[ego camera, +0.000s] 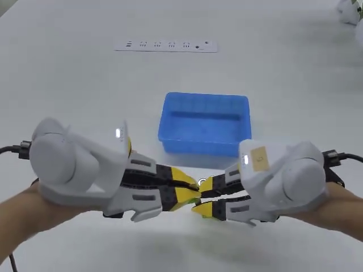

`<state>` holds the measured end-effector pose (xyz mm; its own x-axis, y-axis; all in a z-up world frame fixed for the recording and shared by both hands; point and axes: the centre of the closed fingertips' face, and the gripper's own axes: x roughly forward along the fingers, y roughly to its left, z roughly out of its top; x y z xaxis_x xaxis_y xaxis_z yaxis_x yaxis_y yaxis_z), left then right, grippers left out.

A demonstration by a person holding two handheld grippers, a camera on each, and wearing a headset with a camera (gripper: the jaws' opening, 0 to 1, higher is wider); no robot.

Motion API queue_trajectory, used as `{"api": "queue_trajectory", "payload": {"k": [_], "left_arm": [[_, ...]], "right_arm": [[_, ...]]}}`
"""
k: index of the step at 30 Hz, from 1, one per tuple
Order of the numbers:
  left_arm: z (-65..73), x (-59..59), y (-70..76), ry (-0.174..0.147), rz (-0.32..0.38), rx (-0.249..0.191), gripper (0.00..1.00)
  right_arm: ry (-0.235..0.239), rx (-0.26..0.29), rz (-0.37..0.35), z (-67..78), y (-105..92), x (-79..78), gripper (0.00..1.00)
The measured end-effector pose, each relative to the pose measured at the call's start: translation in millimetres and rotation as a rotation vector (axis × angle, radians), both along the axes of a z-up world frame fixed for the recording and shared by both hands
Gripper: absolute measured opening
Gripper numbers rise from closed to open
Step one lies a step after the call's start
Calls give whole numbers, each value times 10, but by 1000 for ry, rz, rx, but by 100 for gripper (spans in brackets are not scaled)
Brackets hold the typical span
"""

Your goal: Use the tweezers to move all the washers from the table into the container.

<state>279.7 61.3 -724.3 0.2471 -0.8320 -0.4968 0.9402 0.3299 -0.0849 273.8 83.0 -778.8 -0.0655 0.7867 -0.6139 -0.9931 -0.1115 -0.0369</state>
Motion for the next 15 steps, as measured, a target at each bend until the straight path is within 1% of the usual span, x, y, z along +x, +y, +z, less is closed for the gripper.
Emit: {"api": "queue_trajectory", "payload": {"k": [7, 10, 12, 13, 15], "left_arm": [[6, -10, -1, 13, -18, 11, 7], [13, -26, 4, 20, -26, 19, 7], [39, -36, 7, 30, -29, 19, 7], [54, -39, 7, 30, -31, 20, 7], [102, -41, 4, 23, -41, 23, 7]], "right_arm": [[-30, -6, 8, -1, 14, -4, 10], [-30, -9, 5, 1, 18, -15, 10], [-32, -10, 8, 21, 18, -45, 10], [-42, -7, 10, 40, 23, -48, 10], [-41, 0, 3, 88, 24, -38, 10]]}}
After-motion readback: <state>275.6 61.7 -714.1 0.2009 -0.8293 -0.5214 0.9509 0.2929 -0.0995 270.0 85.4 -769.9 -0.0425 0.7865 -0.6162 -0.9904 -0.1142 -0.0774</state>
